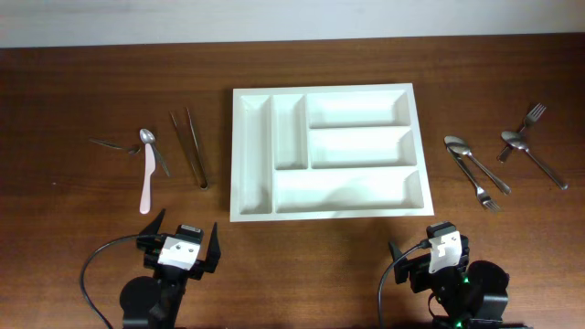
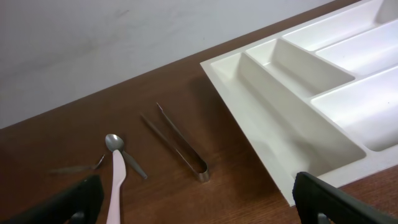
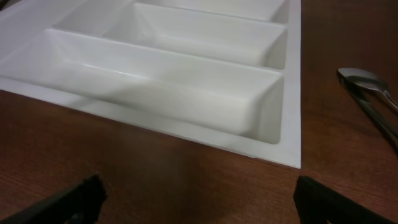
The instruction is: Pack container
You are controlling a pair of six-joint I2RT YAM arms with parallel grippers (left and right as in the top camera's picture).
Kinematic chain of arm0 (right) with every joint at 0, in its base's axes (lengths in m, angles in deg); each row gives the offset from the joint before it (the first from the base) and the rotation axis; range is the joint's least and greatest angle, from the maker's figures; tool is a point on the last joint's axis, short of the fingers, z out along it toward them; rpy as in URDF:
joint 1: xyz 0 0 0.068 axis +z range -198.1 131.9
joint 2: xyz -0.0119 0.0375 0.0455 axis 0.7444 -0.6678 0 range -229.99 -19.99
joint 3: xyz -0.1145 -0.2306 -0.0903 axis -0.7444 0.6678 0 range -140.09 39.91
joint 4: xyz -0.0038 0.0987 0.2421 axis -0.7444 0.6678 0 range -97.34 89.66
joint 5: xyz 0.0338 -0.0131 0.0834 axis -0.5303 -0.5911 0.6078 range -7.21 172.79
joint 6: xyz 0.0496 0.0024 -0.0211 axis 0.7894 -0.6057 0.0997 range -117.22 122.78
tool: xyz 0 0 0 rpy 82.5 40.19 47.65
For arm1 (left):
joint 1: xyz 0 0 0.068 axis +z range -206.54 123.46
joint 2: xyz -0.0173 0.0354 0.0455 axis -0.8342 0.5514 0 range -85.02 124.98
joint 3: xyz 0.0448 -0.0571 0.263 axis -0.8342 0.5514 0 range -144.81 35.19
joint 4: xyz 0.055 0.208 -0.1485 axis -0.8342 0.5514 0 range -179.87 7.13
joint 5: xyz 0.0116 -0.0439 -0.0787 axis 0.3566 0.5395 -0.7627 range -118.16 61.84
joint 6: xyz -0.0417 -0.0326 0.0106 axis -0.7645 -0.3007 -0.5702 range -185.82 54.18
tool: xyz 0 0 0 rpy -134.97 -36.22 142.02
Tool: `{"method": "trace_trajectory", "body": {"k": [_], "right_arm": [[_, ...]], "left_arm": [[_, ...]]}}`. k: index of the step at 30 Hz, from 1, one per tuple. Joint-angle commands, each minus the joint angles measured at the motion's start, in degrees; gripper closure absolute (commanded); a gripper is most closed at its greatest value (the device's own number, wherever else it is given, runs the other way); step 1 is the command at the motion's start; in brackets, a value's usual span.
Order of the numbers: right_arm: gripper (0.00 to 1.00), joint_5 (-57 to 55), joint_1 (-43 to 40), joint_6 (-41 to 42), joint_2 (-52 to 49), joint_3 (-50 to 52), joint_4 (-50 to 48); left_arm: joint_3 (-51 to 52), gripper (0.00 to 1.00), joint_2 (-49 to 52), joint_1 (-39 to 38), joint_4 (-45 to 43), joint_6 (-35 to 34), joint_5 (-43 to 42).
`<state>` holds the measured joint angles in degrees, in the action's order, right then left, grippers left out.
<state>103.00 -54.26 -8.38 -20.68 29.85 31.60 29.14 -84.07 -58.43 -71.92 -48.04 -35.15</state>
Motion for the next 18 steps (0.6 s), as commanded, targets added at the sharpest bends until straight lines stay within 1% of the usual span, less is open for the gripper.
{"method": "trace_trajectory", "body": {"k": [1, 9, 11, 13, 15, 18], "right_arm": [[0.01, -0.5, 0.6, -0.4, 0.5, 0.3, -0.2], [0.02, -0.3, 0.6, -0.4, 0.5, 0.3, -2.5], [0.01, 2.0, 0.6, -0.4, 0.5, 0.3, -4.6], [0.01, 6.6, 0.6, 0.8, 0.5, 0.3, -6.6], [0.02, 11.1, 0.6, 7.6, 0.5, 0.3, -8.0], [0.01, 13.8, 0.6, 18.3, 0.5, 0.3, -10.8]], "left_arm": [[0.4, 0.01, -0.5, 0.3, -0.2, 0.0, 0.4], [0.4, 0.01, -0.5, 0.3, -0.2, 0.0, 0.4], [0.4, 0.01, -0.5, 0.3, -0.2, 0.0, 0.4], [0.4, 0.01, -0.5, 0.3, -0.1, 0.0, 0.4], [0.4, 0.01, -0.5, 0.3, -0.2, 0.0, 0.4], [0.4, 0.01, -0.5, 0.3, -0.2, 0.0, 0.4]]}}
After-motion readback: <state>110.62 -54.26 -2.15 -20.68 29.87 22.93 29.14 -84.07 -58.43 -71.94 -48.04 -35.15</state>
